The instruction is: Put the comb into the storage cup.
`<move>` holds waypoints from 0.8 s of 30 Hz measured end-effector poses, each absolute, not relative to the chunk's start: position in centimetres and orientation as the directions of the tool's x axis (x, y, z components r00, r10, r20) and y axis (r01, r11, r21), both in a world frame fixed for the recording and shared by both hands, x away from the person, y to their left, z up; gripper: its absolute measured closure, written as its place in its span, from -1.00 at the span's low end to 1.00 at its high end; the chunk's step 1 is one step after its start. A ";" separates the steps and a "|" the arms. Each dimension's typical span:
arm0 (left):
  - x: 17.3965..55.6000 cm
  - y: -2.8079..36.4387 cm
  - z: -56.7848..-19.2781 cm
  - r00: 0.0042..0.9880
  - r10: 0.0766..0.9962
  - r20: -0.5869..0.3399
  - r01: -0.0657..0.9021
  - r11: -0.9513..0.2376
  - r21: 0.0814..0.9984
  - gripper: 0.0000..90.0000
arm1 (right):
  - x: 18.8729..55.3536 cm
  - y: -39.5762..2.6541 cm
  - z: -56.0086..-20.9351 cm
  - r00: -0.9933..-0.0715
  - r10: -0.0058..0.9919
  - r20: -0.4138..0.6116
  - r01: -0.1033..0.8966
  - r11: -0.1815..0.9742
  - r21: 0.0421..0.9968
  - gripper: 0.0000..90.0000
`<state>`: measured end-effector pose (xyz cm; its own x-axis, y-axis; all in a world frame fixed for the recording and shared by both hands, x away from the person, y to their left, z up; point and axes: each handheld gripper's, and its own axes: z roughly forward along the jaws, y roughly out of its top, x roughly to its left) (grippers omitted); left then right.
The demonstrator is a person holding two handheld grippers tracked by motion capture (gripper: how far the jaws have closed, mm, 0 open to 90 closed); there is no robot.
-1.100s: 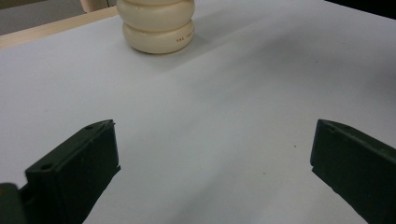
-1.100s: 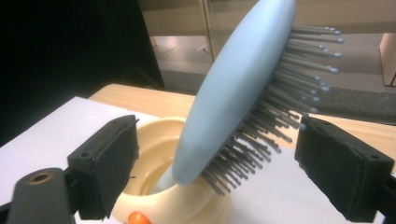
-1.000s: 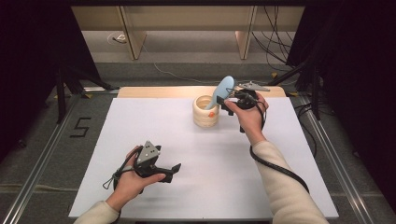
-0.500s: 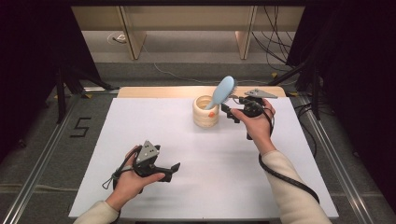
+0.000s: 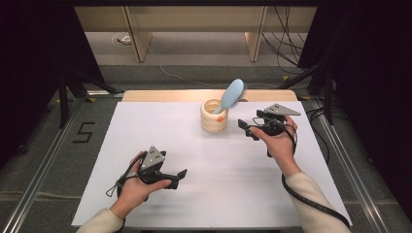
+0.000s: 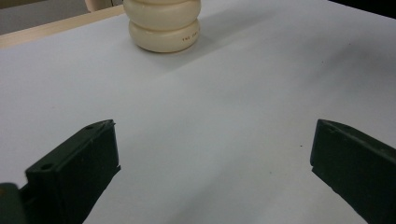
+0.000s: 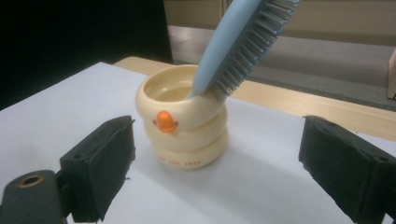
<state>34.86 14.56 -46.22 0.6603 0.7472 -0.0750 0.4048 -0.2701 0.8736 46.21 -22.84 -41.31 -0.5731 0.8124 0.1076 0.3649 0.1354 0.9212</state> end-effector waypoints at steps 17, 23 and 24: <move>34.9 15.1 -46.3 0.658 0.750 -0.069 0.401 -0.272 0.875 -0.99 | 41.9 -23.4 -42.5 -0.673 0.736 0.065 0.331 0.221 0.917 -0.74; 34.9 15.0 -46.4 0.659 0.749 -0.067 0.404 -0.278 0.872 -0.99 | 40.3 -23.9 -43.1 -0.695 0.717 0.054 0.324 0.246 0.914 -0.74; 34.9 15.0 -46.4 0.660 0.749 -0.067 0.405 -0.278 0.871 -0.99 | 40.2 -23.9 -43.2 -0.697 0.715 0.054 0.325 0.248 0.913 -0.74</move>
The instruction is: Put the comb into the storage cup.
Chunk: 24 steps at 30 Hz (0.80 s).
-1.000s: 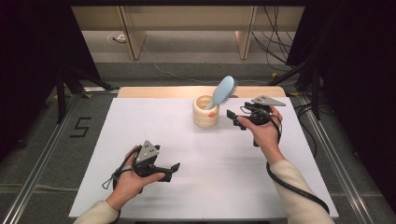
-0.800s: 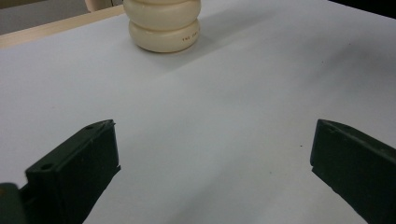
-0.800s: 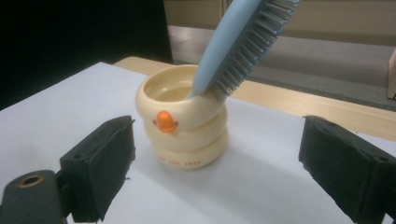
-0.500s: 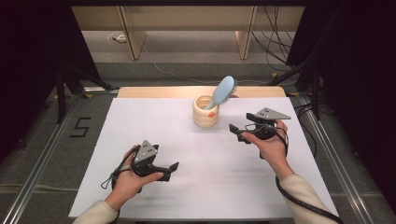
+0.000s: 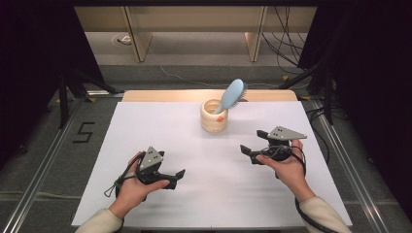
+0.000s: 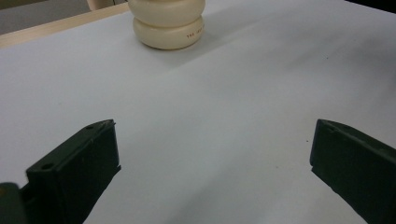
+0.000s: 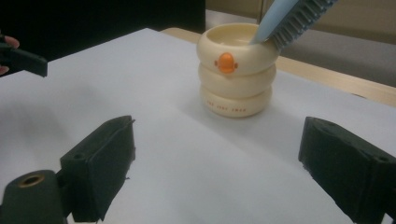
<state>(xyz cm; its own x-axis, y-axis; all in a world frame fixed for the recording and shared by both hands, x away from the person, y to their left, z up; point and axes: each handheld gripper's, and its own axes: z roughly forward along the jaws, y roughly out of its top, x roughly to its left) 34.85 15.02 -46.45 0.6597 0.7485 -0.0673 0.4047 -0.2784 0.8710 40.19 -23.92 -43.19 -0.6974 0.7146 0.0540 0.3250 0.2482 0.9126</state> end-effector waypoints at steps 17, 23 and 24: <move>34.8 14.9 -46.7 0.664 0.745 -0.067 0.408 -0.285 0.867 -0.99 | 37.4 -26.1 -44.9 -0.696 0.717 0.048 0.347 0.276 0.896 -0.71; 34.8 15.0 -46.8 0.665 0.744 -0.066 0.408 -0.288 0.866 -0.99 | 36.7 -26.7 -45.4 -0.692 0.720 0.060 0.365 0.277 0.889 -0.71; 34.8 15.0 -46.8 0.664 0.744 -0.067 0.408 -0.287 0.867 -0.99 | 36.5 -26.7 -45.4 -0.692 0.719 0.062 0.366 0.275 0.889 -0.71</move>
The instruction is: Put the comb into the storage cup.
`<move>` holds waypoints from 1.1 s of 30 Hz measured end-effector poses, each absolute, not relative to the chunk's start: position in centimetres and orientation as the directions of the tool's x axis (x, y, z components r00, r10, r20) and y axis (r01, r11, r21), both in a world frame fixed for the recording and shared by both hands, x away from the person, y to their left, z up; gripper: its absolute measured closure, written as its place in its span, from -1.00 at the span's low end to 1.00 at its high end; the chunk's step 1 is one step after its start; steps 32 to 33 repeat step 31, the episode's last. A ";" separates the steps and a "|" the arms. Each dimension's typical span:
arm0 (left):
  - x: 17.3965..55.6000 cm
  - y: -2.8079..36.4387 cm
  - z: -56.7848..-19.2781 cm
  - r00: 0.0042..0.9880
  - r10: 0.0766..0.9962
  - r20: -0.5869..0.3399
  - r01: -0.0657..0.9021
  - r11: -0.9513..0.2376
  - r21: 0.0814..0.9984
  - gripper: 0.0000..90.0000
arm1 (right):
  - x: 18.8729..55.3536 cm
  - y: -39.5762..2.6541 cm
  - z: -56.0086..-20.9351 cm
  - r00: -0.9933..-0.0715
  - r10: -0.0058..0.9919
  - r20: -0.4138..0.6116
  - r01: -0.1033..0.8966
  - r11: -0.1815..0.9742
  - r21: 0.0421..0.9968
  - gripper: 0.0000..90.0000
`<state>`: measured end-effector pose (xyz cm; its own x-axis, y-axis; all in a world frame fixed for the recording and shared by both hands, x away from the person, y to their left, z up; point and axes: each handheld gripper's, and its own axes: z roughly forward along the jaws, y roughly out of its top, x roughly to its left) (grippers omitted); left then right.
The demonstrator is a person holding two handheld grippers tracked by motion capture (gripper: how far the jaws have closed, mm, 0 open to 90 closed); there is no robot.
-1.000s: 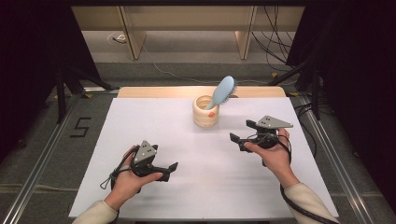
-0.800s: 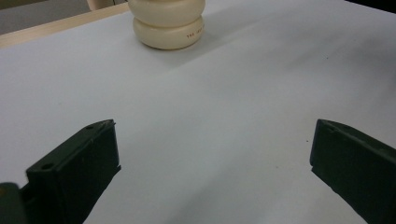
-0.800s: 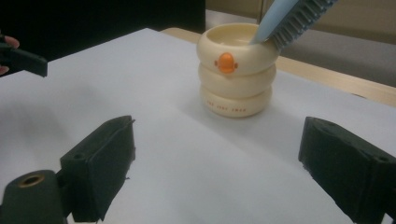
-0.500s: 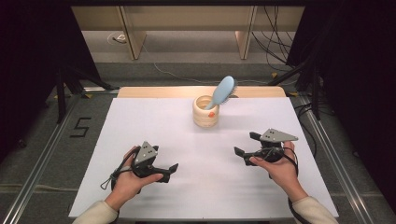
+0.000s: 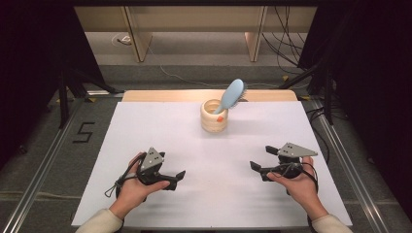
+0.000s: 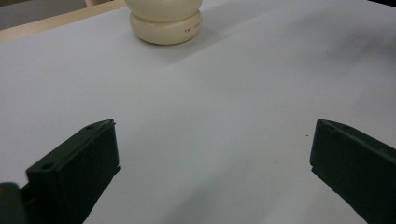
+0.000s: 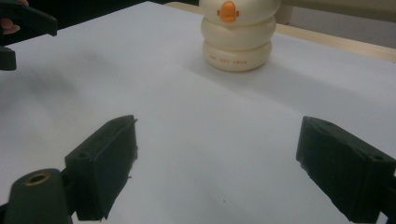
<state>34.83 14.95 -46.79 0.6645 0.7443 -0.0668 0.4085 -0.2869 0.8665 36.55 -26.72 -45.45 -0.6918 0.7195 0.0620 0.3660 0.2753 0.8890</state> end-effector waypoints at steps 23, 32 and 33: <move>34.9 14.9 -47.0 0.669 0.740 -0.069 0.413 -0.293 0.862 -0.98 | 35.2 -28.3 -46.2 -0.672 0.740 0.030 0.370 0.301 0.879 -0.70; 34.9 14.9 -47.0 0.667 0.742 -0.070 0.413 -0.290 0.863 -0.98 | 35.3 -28.4 -46.2 -0.667 0.745 0.030 0.371 0.297 0.880 -0.70; 34.9 14.9 -47.0 0.667 0.742 -0.070 0.413 -0.290 0.863 -0.98 | 35.3 -28.4 -46.2 -0.667 0.745 0.030 0.371 0.297 0.880 -0.70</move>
